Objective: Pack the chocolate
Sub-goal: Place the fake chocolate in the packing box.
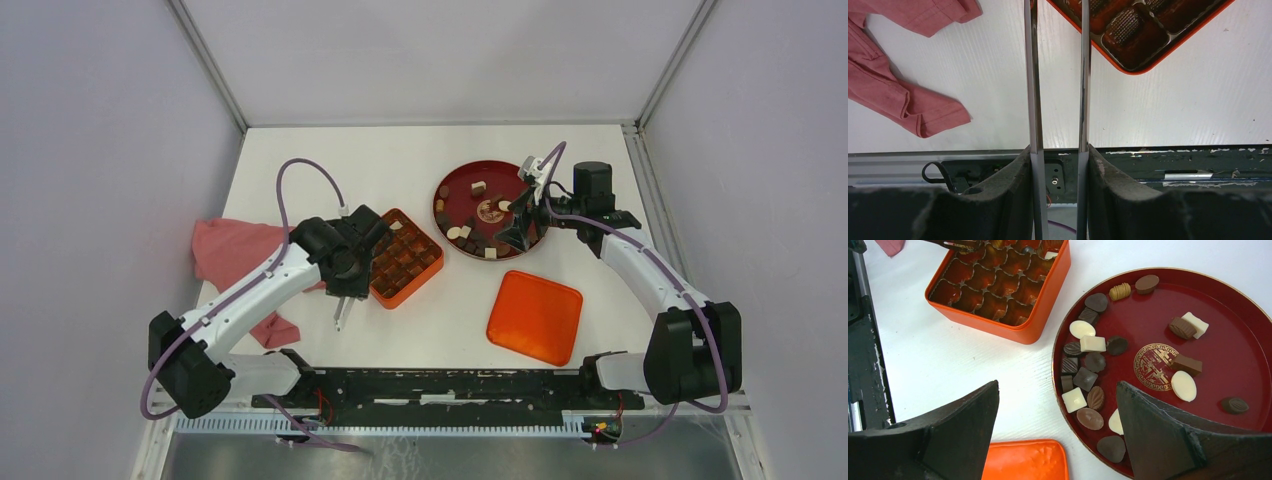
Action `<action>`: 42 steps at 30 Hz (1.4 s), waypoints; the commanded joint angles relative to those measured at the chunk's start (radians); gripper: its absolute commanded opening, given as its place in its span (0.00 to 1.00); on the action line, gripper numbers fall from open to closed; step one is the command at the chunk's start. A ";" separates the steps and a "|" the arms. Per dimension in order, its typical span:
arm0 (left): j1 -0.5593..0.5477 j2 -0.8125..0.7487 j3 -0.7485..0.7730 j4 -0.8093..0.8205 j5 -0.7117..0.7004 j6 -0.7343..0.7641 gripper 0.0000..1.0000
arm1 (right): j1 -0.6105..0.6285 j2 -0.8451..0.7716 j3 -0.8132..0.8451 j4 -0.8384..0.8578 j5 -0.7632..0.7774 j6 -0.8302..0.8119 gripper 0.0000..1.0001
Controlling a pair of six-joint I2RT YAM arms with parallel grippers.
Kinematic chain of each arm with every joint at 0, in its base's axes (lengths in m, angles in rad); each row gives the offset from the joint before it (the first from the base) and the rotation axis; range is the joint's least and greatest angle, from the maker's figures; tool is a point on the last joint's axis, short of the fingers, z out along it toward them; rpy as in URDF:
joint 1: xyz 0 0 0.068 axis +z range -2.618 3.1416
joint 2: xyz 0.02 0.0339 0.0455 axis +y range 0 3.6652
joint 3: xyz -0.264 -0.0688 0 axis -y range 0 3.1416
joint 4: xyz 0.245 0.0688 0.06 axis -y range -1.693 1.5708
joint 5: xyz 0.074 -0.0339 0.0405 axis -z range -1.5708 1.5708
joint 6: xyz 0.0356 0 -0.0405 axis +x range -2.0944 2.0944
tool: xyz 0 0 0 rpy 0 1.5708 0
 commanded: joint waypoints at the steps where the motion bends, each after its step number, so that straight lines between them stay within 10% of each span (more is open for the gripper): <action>1: -0.003 -0.006 -0.012 0.042 -0.021 0.007 0.30 | -0.001 -0.006 0.034 0.012 -0.025 -0.019 0.92; 31: -0.003 0.011 -0.019 0.050 -0.049 0.023 0.46 | -0.001 0.001 0.036 0.006 -0.030 -0.023 0.92; 42: -0.005 -0.075 0.086 0.098 0.043 0.007 0.39 | -0.002 0.002 0.036 0.003 -0.030 -0.026 0.92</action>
